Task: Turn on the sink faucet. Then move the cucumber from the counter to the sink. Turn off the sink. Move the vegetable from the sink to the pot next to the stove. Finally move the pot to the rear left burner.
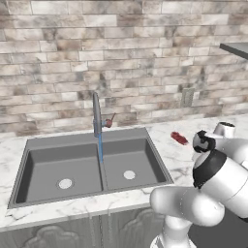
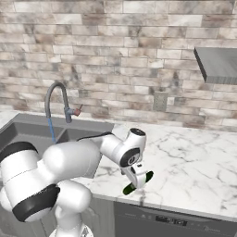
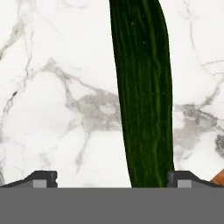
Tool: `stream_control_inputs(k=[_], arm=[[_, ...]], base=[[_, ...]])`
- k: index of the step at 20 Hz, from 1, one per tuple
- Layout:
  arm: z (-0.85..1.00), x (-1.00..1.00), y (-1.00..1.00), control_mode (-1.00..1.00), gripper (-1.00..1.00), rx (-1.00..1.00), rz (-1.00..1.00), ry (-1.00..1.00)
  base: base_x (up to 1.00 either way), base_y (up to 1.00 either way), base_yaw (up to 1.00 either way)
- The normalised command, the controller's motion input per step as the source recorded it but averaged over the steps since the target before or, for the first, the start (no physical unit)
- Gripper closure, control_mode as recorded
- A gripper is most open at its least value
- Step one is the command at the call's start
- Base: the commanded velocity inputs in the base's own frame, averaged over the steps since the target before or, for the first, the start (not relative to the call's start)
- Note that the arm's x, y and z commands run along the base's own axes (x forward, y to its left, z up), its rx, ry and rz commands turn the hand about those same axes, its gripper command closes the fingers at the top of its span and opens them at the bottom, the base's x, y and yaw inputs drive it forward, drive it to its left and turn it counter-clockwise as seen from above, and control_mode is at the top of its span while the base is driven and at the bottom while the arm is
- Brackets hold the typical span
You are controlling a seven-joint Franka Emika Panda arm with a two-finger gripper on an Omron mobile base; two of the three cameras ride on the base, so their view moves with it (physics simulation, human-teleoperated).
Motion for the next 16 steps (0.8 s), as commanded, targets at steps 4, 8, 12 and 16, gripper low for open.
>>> stream_control_inputs(k=[4, 8, 12, 16], arm=[[-0.12, 0.0, -0.33, -1.0, -1.0, 0.0, 0.0, 0.07], [-0.1, 0.01, -0.31, -1.0, -1.0, 0.0, 0.0, 0.07], [-0.2, 0.0, -0.36, -1.0, -1.0, 0.0, 0.0, 0.02], [-0.25, 0.09, -0.12, -1.0, -1.0, 0.0, 0.0, 0.0]], base=[[0.0, 0.0, 0.0], [0.0, 0.0, 0.0], [0.0, 0.0, 0.0], [0.0, 0.0, 0.0]])
